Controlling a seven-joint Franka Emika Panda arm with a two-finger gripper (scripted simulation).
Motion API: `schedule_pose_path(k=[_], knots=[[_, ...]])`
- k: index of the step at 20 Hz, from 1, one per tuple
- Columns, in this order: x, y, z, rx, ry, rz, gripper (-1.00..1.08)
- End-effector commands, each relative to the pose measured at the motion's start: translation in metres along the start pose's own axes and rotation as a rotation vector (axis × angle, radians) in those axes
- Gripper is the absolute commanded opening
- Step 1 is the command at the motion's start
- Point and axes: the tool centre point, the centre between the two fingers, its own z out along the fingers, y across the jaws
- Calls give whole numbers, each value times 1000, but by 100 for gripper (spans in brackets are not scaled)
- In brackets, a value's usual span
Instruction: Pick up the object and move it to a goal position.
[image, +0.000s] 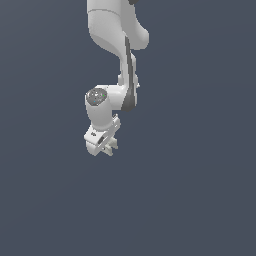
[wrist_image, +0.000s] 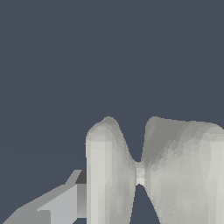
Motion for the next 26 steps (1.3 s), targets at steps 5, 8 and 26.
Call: schedule_pose_path(k=[5, 8, 26], knots=[[0, 0, 1, 0, 0, 0, -100], [0, 0, 1, 0, 0, 0, -100], [1, -13, -66, -2, 0, 0, -100]])
